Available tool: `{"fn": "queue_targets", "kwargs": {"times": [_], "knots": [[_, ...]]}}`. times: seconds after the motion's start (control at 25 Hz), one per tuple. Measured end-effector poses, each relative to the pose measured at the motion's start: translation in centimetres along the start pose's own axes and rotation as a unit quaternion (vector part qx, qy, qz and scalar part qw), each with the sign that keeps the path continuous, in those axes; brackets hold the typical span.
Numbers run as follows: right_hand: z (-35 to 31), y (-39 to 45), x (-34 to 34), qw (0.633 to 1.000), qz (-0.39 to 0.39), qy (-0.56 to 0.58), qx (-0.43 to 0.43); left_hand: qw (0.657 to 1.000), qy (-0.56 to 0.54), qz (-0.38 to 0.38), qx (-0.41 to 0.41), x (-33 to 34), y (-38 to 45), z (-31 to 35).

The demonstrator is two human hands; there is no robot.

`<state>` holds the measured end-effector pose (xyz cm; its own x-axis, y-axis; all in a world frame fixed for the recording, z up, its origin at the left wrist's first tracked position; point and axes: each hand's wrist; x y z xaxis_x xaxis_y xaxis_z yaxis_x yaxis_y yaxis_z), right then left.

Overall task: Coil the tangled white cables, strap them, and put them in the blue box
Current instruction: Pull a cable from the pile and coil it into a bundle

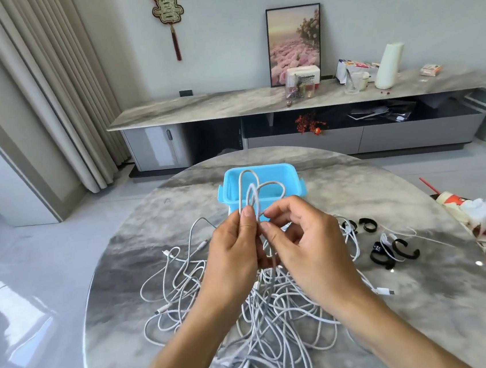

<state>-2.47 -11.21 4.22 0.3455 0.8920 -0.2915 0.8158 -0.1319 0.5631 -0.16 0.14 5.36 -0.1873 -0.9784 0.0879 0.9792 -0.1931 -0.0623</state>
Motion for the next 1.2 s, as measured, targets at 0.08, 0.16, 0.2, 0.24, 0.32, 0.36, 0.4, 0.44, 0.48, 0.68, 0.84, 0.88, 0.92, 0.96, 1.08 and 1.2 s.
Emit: {"fn": "queue_targets", "kwargs": {"times": [0.08,0.16,0.2,0.24,0.32,0.36,0.4,0.44,0.48,0.68,0.84,0.88,0.92,0.96,1.08,1.2], "knots": [[-0.4,0.1,-0.1,0.997,-0.024,0.067,0.028,0.993,0.102,0.021,0.062,-0.5,0.3,-0.3],[-0.5,0.3,-0.1,0.985,-0.007,0.156,0.07,0.973,0.2,0.036,0.112,-1.0,0.8,-1.2],[-0.5,0.4,-0.2,0.974,0.009,0.204,0.101,0.969,0.216,0.042,0.116,-1.0,0.8,-1.4],[-0.4,0.7,-0.3,0.96,0.021,0.247,0.129,0.97,0.212,0.043,0.111,-1.0,0.9,-1.6],[-0.2,1.0,-0.5,0.951,0.03,0.27,0.149,0.982,0.167,0.021,0.082,-0.7,0.9,-1.4],[0.0,1.0,-0.5,0.955,0.035,0.258,0.144,0.989,0.136,0.0,0.06,-0.5,0.7,-1.2],[0.0,1.0,-0.5,0.96,0.044,0.242,0.134,0.992,0.116,-0.018,0.038,-0.3,0.6,-1.1],[0.0,1.1,-0.6,0.966,0.055,0.222,0.119,0.994,0.103,-0.036,0.013,-0.2,0.6,-0.9],[0.1,1.3,-1.0,0.974,0.068,0.193,0.097,0.994,0.089,-0.061,-0.009,-0.2,0.5,-0.8],[1.0,2.4,-2.8,0.984,0.11,0.138,0.04,0.98,0.016,-0.188,-0.057,-0.3,0.1,-0.6],[0.9,2.4,-2.4,0.943,0.042,0.251,0.213,0.982,0.017,-0.181,-0.049,-0.4,-0.3,-0.7],[0.9,2.4,-2.4,0.921,-0.005,0.302,0.244,0.982,0.008,-0.18,-0.056,-0.4,-0.3,-0.7],[0.8,2.4,-2.6,0.903,-0.04,0.343,0.254,0.981,-0.004,-0.184,-0.061,-0.4,-0.5,-0.6],[0.7,2.4,-2.8,0.894,-0.058,0.367,0.25,0.979,-0.015,-0.192,-0.064,-0.4,-0.5,-0.5],[0.5,2.4,-2.7,0.888,-0.056,0.398,0.225,0.973,-0.027,-0.214,-0.077,-0.7,-0.4,-0.4],[-0.2,2.2,-2.4,0.877,-0.031,0.413,0.245,0.961,-0.033,-0.26,-0.084,-0.6,-0.5,-0.8]]}}
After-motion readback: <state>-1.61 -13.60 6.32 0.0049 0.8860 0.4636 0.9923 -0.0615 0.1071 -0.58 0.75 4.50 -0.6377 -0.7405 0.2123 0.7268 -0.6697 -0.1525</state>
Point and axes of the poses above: each hand's wrist, its own y-axis towards the middle knuckle, its own x-axis out of the palm, z = x × y, and after that the axes turned 9 degrees about -x, right-handed
